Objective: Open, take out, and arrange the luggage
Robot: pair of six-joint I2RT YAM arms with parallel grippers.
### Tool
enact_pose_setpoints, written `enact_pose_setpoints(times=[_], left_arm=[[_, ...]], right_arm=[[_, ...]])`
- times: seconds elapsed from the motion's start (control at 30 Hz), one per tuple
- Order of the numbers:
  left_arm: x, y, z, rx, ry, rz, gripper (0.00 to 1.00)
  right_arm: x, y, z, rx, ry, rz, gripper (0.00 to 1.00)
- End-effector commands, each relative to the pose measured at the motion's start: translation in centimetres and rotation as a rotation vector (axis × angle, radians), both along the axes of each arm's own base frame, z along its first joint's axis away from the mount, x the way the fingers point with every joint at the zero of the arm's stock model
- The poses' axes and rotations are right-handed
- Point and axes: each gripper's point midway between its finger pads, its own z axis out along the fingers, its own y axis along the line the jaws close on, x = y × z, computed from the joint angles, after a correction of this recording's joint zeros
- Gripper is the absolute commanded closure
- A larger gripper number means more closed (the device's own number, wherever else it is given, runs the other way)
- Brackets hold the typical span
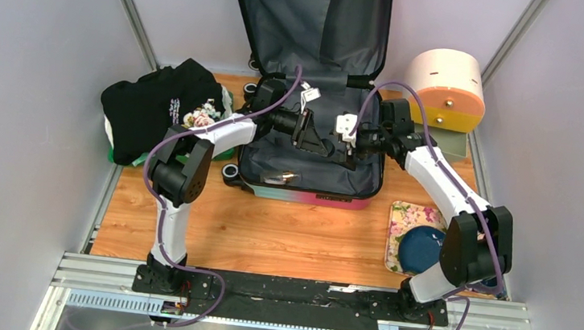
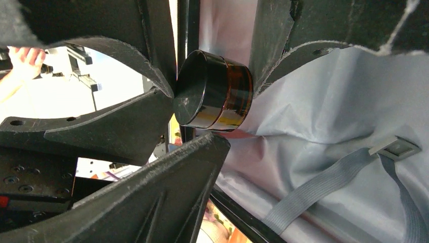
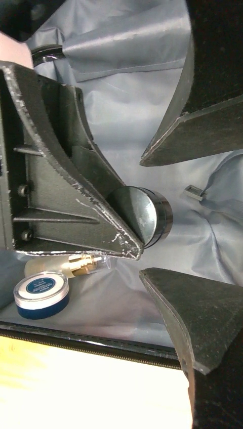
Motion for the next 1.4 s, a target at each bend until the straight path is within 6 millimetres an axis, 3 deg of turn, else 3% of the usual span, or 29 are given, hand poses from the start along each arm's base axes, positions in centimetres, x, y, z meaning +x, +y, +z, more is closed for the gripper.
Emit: enact_pose_setpoints(times=[0.0, 0.27, 0.5, 0.7, 0.8, 0.83, 0.9, 0.93, 1.0, 1.03, 1.23, 1.3, 1.33, 1.37], left_arm=[[-1.3, 0.0, 4.5, -0.076, -0.121, -0.073, 0.85], [-2.7, 0.3, 4.9, -0.083, -0.127, -0.124, 0.84], [-3.4, 0.2, 4.9, -0.08, -0.138, -0.142, 0.84], [-3.4, 0.2, 4.8, -0.074, -0.134, -0.139, 0.84], [-3.4, 0.2, 4.9, -0.074, -0.136, -0.139, 0.84], [-3.4, 0.2, 4.9, -0.074, -0.136, -0.139, 0.8], [-3.5, 0.2, 5.0, -0.076, -0.141, -0.141, 0.67], [-3.4, 0.3, 5.1, -0.075, -0.142, -0.138, 0.52], [-3.0, 0.4, 5.3, -0.068, -0.142, -0.118, 0.36], [-2.8, 0.5, 5.4, -0.067, -0.144, -0.108, 0.23], [1.2, 2.4, 6.8, -0.068, -0.187, 0.042, 0.19], [2.7, 3.1, 7.3, -0.063, -0.206, 0.107, 0.19], [3.5, 3.8, 7.4, -0.058, -0.214, 0.137, 0.19], [4.2, 4.0, 7.6, -0.049, -0.241, 0.167, 0.18]], right_arm=[[-0.1, 1.0, 1.3, 0.0, -0.078, 0.062, 0.22], [-0.8, 1.2, 0.4, -0.04, -0.094, 0.119, 0.23], [-1.0, 2.0, 0.8, -0.03, -0.1, 0.142, 0.27], [-1.2, 2.5, 1.1, -0.023, -0.091, 0.149, 0.38], [-1.4, 2.4, 0.8, -0.032, -0.085, 0.148, 0.51], [-1.4, 2.3, 0.6, -0.037, -0.08, 0.147, 0.58], [-1.4, 2.2, 0.6, -0.044, -0.074, 0.136, 0.62], [-1.4, 2.1, 0.6, -0.044, -0.067, 0.13, 0.66], [-1.4, 1.8, 1.1, -0.034, -0.053, 0.11, 0.7], [-1.3, 1.7, 1.4, -0.027, -0.053, 0.1, 0.75], [0.6, -1.4, 4.6, 0.082, 0.016, -0.115, 0.8], [1.2, -3.5, 4.6, 0.112, 0.09, -0.235, 0.81], [1.7, -4.3, 6.0, 0.144, 0.062, -0.281, 0.81], [2.9, -6.4, 6.2, 0.164, 0.076, -0.383, 0.81]])
